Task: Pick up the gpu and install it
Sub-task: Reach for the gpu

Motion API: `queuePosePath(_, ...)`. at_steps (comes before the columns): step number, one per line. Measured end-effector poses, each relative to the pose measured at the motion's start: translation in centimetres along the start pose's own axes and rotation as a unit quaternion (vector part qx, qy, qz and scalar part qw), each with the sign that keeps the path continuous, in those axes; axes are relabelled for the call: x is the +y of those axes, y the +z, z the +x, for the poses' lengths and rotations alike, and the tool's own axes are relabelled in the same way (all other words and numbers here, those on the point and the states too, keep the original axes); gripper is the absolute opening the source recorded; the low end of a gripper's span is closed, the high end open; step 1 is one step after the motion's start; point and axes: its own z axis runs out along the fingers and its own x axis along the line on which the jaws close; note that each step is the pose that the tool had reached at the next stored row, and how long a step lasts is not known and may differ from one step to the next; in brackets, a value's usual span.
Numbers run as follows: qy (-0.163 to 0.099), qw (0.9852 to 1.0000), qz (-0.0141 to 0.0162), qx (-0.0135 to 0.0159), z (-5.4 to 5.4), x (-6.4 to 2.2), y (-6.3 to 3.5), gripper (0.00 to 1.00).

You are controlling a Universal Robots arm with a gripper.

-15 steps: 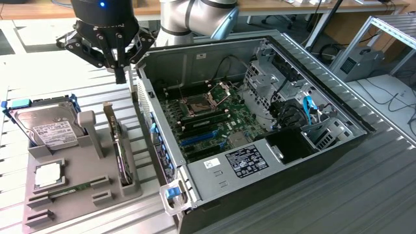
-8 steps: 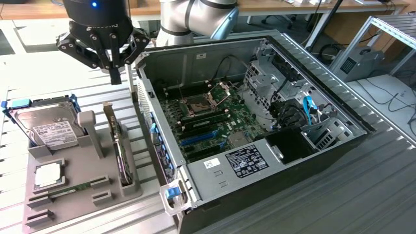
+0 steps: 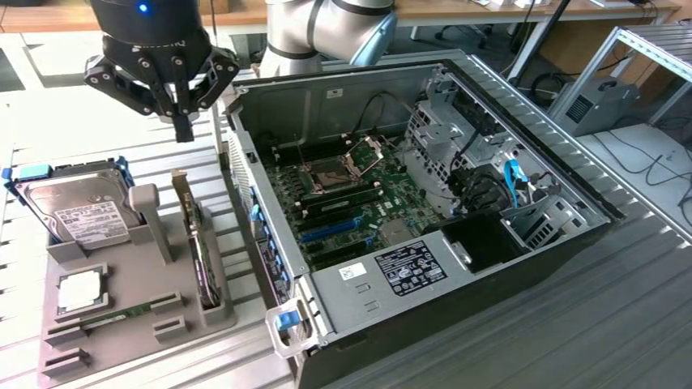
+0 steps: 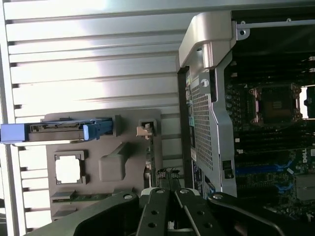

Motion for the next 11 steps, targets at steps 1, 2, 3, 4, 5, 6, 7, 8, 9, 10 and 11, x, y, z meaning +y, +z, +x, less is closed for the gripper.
queuePosePath(1,0.000,1.0000,0.0000,0.0000,0.14,-0.01,-0.01,0.11)
queuePosePath(2,0.000,1.0000,0.0000,-0.0001,0.24,-0.02,-0.01,0.11)
queuePosePath(3,0.000,1.0000,0.0000,-0.0001,0.31,-0.02,-0.01,0.11)
queuePosePath(4,0.000,1.0000,0.0000,-0.0001,0.40,-0.03,-0.01,0.11)
queuePosePath(5,0.000,1.0000,0.0000,-0.0001,0.49,-0.04,-0.02,0.11)
queuePosePath(6,0.000,1.0000,0.0000,-0.0001,0.59,-0.05,-0.02,0.11)
queuePosePath(7,0.000,1.0000,0.0000,-0.0002,0.69,-0.05,-0.03,0.11)
queuePosePath(8,0.000,1.0000,0.0000,-0.0003,0.84,-0.06,-0.03,0.11)
queuePosePath(9,0.000,1.0000,0.0000,-0.0003,0.92,-0.07,-0.03,0.11)
queuePosePath(10,0.000,1.0000,0.0000,-0.0003,1.01,-0.07,-0.04,0.11)
queuePosePath(11,0.000,1.0000,0.0000,-0.0003,1.09,-0.08,-0.04,0.11)
